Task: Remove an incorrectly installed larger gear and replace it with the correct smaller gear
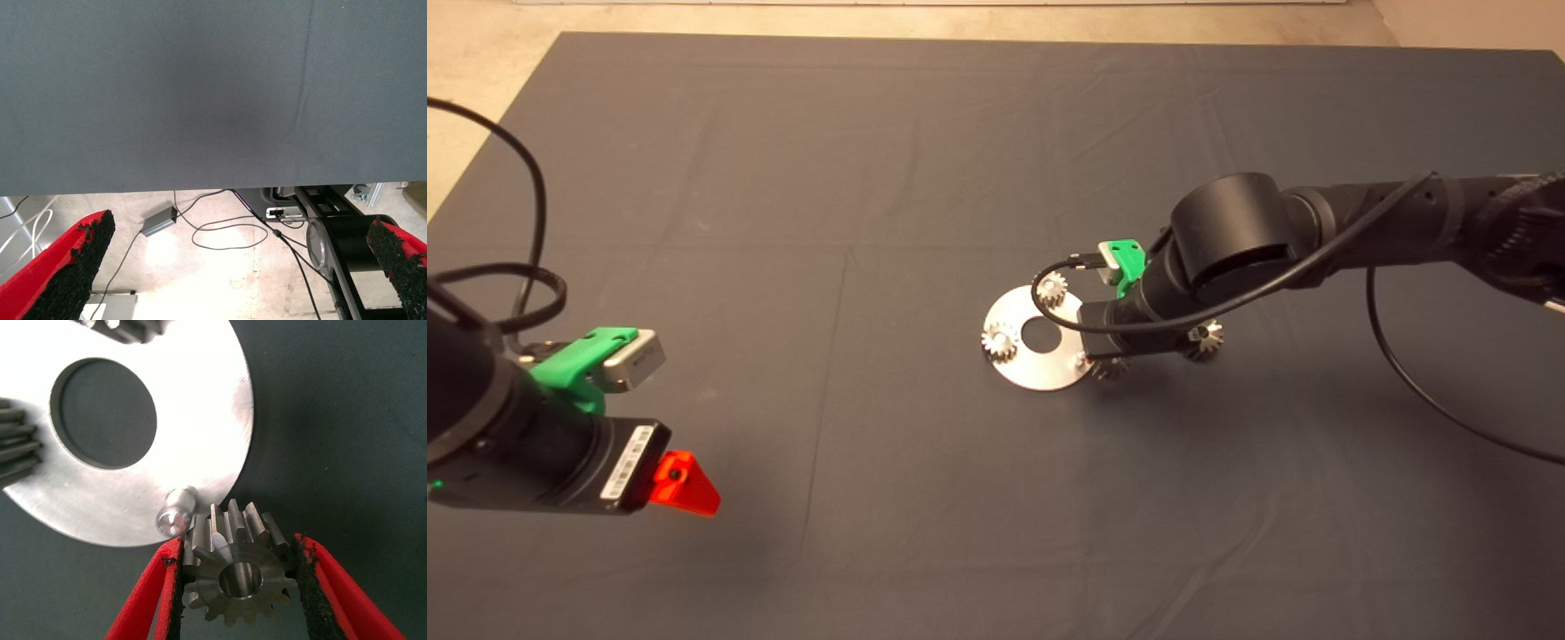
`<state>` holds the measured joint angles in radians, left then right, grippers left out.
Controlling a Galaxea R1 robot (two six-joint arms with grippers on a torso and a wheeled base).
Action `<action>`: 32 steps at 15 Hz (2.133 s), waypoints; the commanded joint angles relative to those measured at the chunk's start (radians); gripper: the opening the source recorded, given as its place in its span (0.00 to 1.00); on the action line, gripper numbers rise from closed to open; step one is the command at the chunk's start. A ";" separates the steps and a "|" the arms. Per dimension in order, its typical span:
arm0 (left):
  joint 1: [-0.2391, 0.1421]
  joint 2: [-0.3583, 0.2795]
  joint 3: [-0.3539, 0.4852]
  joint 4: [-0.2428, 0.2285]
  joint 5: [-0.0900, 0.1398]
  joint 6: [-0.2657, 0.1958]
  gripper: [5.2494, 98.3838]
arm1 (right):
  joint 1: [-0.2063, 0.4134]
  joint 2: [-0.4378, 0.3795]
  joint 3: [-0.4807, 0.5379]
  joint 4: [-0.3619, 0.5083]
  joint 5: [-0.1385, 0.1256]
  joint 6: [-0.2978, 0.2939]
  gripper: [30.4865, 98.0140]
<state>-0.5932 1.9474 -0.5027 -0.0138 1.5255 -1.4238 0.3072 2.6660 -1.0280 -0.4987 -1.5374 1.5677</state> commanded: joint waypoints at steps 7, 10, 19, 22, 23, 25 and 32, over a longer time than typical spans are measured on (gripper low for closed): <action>-0.004 0.002 -0.017 0.006 0.093 0.026 1.00 | 0.169 0.038 -0.012 0.032 -0.121 -0.006 0.12; -0.004 0.011 -0.017 0.006 0.091 0.026 1.00 | 0.260 0.032 -0.004 0.107 -0.121 0.002 0.12; -0.004 0.017 -0.021 0.006 0.093 0.025 1.00 | 0.145 0.038 -0.001 0.106 -0.121 0.003 0.11; -0.004 0.017 -0.031 0.006 0.093 0.026 1.00 | 0.145 0.035 0.010 0.109 -0.121 0.006 0.12; -0.004 0.018 -0.035 0.006 0.093 0.026 1.00 | 0.145 0.028 0.038 0.111 -0.121 0.011 0.12; -0.004 0.018 -0.035 0.006 0.093 0.026 1.00 | 0.145 0.033 0.047 0.111 -0.121 0.022 0.11; 0.006 0.019 -0.041 0.008 0.093 0.029 1.00 | 0.068 0.039 0.045 0.105 -0.121 0.035 0.12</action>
<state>-0.5932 1.9643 -0.5372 -0.0138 1.5253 -1.4004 0.3960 2.6987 -0.9977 -0.4102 -1.5336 1.5885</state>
